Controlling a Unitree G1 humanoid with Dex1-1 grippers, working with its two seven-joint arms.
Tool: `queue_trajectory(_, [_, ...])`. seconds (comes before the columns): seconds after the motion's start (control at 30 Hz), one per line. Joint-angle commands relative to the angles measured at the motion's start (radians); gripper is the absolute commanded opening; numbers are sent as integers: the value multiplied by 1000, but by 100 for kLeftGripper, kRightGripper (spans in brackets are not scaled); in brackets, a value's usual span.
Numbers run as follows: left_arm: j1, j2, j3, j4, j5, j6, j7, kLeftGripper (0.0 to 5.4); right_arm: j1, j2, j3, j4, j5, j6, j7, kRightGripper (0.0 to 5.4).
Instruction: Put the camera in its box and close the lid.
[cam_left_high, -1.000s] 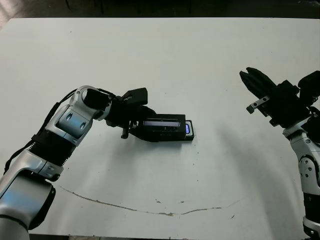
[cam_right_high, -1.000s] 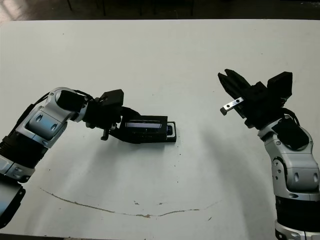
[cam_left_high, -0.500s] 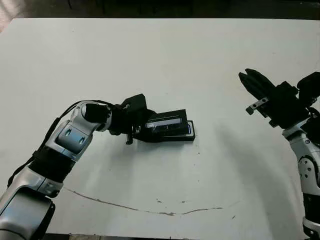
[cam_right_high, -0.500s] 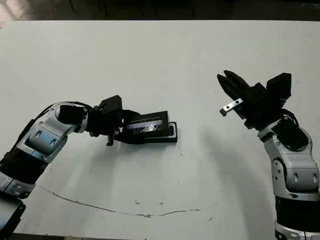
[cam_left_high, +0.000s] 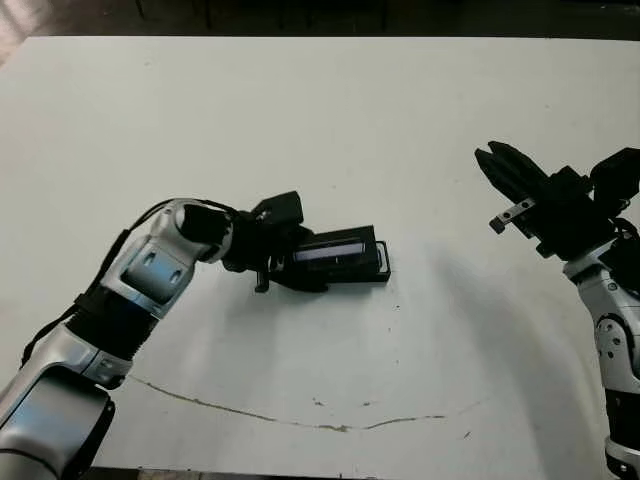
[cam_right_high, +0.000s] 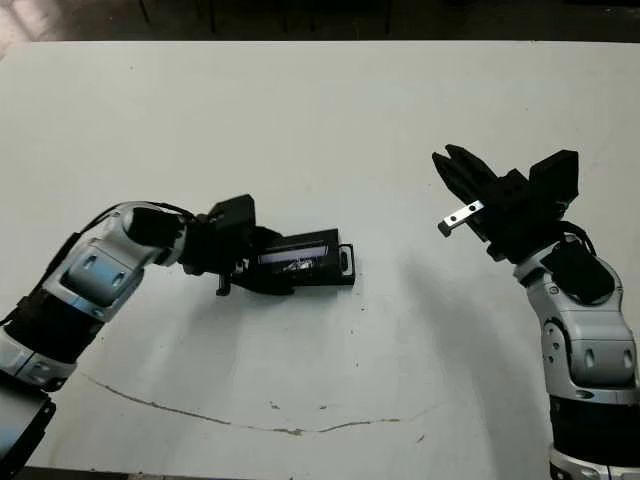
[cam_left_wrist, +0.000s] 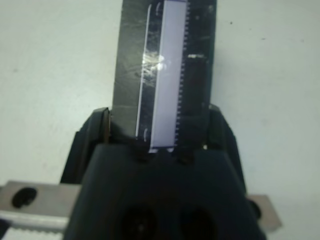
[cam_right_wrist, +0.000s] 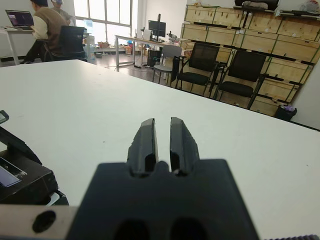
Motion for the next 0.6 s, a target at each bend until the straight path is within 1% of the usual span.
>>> queue_trajectory(0.03, [10,-12,-57,21,13,38,-41,191,20,-4,-1,-2,-16,2,-12,0])
queue_trajectory(0.13, [-3,-18,-68,33,7,47,-55,191,21,-5,-2,-3,-17,4,-12,0])
queue_trajectory(0.33, [-16,-31,-72,67,1,24,-75,191,28,-7,-4,-9,-18,2,-7,0])
queue_trajectory(0.43, [-19,-44,-77,85,13,0,-64,191,27,-3,-5,-9,-5,10,-2,0])
queue_trajectory(0.6, [-35,-81,-101,116,53,-28,-34,191,34,-11,0,-28,-22,23,-15,0])
